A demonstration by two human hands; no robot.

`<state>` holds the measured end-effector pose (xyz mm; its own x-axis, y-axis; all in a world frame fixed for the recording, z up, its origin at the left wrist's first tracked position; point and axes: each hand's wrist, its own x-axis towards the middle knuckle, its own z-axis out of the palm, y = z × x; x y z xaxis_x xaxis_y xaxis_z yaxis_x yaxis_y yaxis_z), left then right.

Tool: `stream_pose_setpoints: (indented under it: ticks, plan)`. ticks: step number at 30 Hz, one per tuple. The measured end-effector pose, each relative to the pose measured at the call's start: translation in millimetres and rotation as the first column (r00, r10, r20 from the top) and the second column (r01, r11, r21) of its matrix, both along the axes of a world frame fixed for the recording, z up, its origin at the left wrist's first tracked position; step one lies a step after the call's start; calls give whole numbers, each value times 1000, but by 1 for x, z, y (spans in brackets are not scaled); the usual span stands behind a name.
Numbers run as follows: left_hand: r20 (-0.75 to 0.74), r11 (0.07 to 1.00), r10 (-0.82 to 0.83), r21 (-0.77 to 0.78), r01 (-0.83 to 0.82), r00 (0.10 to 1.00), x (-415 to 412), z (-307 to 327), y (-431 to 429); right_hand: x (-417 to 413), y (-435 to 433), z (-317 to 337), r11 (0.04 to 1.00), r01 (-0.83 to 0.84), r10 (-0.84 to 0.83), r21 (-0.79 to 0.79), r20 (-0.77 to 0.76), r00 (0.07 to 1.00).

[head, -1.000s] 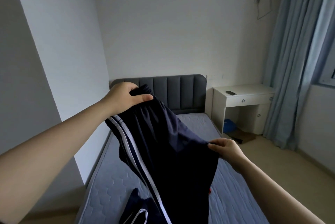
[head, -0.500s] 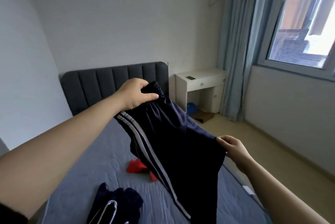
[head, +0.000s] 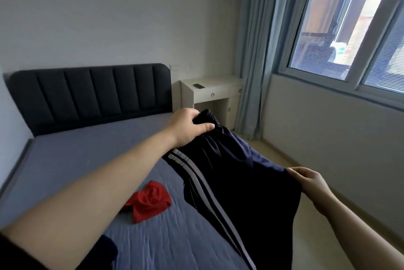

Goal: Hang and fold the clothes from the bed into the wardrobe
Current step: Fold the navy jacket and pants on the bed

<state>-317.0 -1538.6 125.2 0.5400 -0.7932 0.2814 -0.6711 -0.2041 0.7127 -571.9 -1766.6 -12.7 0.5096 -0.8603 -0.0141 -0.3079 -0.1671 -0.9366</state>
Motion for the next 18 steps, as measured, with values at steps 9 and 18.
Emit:
stream_pose_setpoints:
  ticks: [9, 18]
  plan:
    - [-195, 929, 367, 112, -352, 909, 58, -150, -25, 117, -84, -93, 962, -272, 259, 10, -342, 903]
    - [-138, 643, 754, 356, -678, 643, 98, -366, 144, 275, 41, -280, 783, -617, 530, 79, -603, 596]
